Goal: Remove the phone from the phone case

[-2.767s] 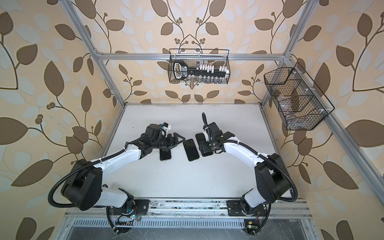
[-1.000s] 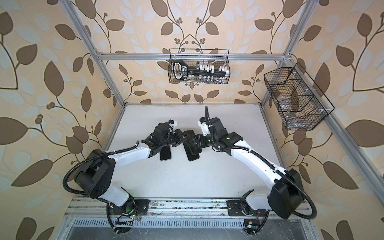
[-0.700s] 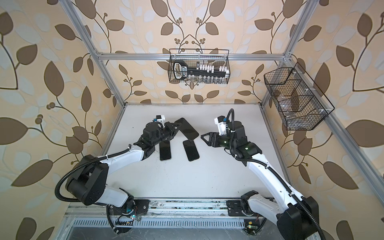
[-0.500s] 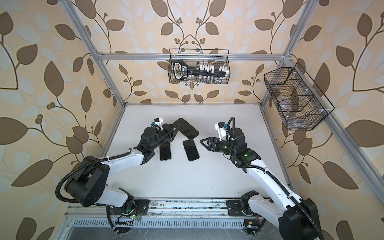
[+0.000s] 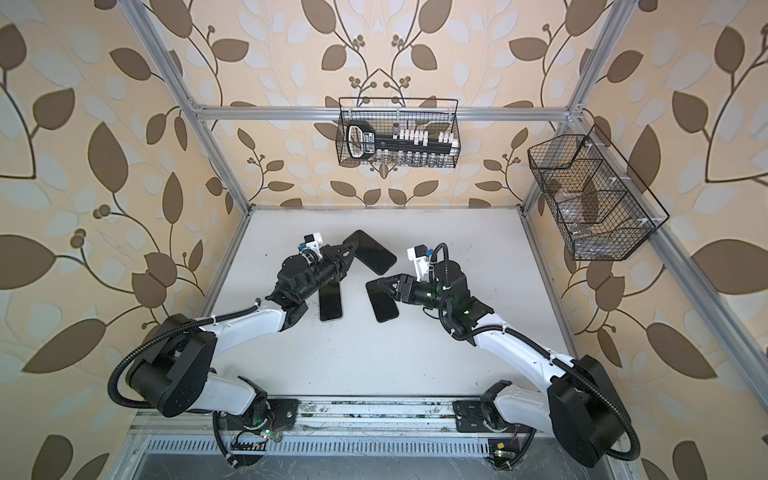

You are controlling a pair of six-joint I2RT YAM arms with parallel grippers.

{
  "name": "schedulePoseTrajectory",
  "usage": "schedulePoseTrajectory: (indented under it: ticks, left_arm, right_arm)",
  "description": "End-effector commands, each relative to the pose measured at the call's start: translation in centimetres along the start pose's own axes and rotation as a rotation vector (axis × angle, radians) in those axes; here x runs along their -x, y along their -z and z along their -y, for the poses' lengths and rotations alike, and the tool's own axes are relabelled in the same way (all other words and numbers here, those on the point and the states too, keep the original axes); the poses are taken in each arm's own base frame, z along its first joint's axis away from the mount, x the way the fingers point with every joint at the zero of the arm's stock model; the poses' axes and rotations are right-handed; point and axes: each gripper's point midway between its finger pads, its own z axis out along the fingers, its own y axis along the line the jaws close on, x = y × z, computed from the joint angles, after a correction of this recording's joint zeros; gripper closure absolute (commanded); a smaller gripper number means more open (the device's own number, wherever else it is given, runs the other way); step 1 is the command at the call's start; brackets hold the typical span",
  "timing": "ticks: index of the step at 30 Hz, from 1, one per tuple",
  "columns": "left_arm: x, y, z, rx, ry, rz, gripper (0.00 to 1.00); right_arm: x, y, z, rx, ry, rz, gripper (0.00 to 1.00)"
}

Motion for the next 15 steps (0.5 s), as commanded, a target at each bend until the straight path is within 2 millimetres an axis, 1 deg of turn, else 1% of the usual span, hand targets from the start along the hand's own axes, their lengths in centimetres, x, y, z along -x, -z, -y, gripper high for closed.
schedulePoseTrajectory:
  ticks: [1, 9, 15]
  left_arm:
    - [-0.2, 0.8, 4.9, -0.169, -0.02, 0.005, 1.0]
    - [-0.2, 1.0, 5.0, -0.183, -0.011, 0.004, 1.0]
    - [-0.3, 1.1, 4.9, -0.187, -0.006, 0.005, 1.0]
  right_arm:
    - [2.0, -0.7, -2.2, 0.062, 0.011, 0.067, 0.46]
    - [2.6, -1.9, -1.9, 0.076, -0.005, 0.089, 0.55]
    - [2.5, -2.4, -1.9, 0.083, -0.008, 0.087, 0.61]
